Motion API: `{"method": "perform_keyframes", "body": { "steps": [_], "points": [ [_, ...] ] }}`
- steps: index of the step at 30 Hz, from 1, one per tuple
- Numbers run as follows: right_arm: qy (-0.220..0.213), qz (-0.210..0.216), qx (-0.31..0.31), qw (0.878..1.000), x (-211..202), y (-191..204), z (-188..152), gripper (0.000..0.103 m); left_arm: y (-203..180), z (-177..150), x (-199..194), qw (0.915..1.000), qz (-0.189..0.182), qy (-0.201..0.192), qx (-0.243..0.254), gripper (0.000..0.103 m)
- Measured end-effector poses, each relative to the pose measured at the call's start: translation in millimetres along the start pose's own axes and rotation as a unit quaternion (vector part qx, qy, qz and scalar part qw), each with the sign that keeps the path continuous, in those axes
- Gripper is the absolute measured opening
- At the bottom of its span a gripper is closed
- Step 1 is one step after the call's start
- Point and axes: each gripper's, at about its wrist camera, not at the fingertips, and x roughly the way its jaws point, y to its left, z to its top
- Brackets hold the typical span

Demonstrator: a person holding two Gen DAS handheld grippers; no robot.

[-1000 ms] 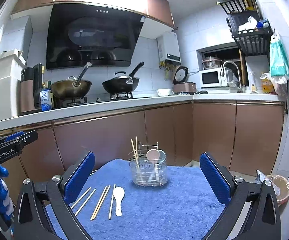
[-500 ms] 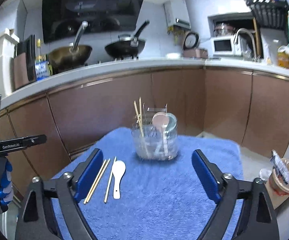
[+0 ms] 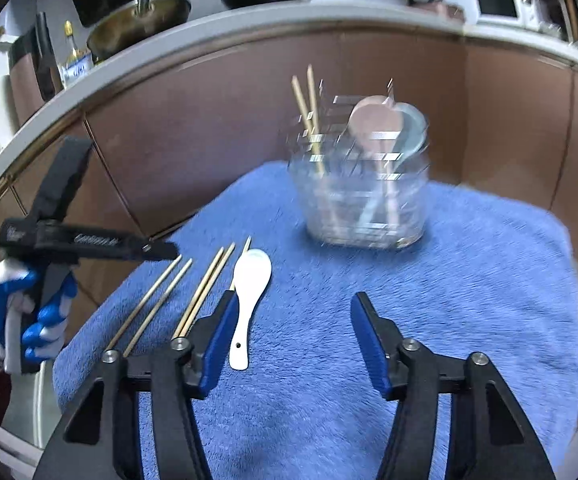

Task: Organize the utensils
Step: 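Close the left tool on a wooden chopstick while the right tool grasps the white spoon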

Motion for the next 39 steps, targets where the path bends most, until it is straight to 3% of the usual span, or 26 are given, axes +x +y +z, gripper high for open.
{"method": "perform_keyframes", "body": {
  "steps": [9,13,21,29,39],
  "points": [
    [0.058,0.04,-0.008,0.998,57,-6,10,0.048,11,21,40,0.999,0.011,0.043,-0.004,0.024],
    [0.086,0.062,-0.019,0.994,82,-3,17,0.046,9,25,52,0.9979,0.014,0.063,0.006,0.017],
    [0.144,0.103,-0.06,0.982,132,14,36,0.03,8,36,63,0.9961,0.01,0.087,0.013,0.016],
    [0.189,0.103,-0.088,0.973,168,20,46,0.027,21,41,65,0.995,-0.008,0.099,-0.003,0.011],
    [0.214,0.11,-0.123,0.963,186,28,60,0.021,11,47,72,0.9931,0.015,0.115,0.016,0.009]
  ]
}}
